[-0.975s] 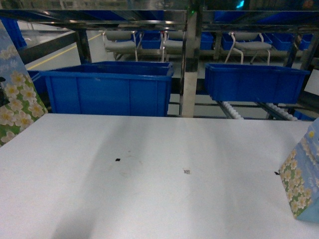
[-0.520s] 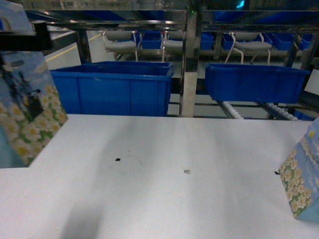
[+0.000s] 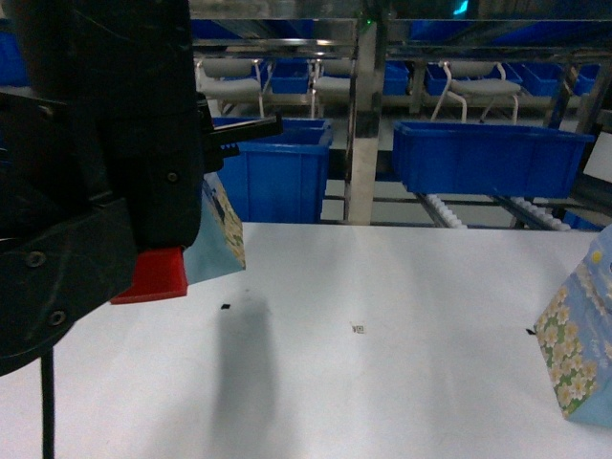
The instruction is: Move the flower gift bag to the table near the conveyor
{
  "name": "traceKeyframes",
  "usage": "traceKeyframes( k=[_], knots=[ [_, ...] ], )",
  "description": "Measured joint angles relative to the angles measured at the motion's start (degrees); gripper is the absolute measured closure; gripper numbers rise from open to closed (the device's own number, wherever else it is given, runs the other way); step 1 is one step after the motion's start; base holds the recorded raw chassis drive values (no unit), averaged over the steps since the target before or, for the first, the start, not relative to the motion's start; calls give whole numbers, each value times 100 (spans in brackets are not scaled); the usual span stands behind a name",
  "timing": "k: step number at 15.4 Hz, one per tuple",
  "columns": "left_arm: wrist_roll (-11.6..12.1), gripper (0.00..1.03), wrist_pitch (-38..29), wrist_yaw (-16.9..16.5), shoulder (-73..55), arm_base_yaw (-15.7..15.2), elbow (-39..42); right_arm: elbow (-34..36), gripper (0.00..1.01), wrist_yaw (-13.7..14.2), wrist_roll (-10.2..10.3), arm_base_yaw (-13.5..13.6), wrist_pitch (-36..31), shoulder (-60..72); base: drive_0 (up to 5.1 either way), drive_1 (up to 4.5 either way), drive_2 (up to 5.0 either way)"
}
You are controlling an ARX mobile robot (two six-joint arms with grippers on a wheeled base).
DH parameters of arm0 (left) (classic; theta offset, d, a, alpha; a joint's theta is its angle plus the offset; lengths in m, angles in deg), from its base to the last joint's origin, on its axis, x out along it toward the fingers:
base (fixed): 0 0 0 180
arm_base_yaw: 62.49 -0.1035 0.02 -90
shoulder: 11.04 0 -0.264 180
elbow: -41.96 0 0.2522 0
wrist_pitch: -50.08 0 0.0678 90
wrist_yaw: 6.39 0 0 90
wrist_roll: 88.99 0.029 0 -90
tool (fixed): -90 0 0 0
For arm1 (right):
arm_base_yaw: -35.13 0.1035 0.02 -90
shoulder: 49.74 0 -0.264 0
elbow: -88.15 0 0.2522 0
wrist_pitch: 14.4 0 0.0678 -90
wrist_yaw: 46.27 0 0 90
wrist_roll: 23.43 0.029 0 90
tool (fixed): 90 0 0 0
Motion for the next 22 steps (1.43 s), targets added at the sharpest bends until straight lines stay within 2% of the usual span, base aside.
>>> traceKeyframes(
  k=[3, 4, 6, 8, 11, 17, 21, 22],
  knots=[
    [-348, 101, 85, 140, -577, -87, -542, 0, 3, 0, 0, 0, 0, 0, 0, 0, 0],
    [-590, 101, 146, 188, -879, -177, -750, 0, 3, 0, 0, 0, 0, 0, 0, 0, 0],
    [-879, 101, 164, 214, -1303, -337, -935, 0, 3, 0, 0, 0, 0, 0, 0, 0, 0],
    [-927, 101, 81, 251, -1644, -444, -966, 0, 3, 0, 2, 0, 0, 0, 0, 0, 0],
    [-1104, 101, 50, 245, -1683, -422, -925, 0, 3, 0, 4, 0, 0, 0, 0, 0, 0],
    [-1329, 101, 79, 358, -1742, -146, -732, 0, 3, 0, 13, 0, 0, 0, 0, 0, 0],
    [-1353, 101, 74, 446, -1790, 70, -544, 0, 3, 0, 13, 0, 0, 0, 0, 0, 0],
    [-1353, 90, 94, 487, -1751, 101, -468, 0, 3, 0, 13, 0, 0, 0, 0, 0, 0]
  ],
)
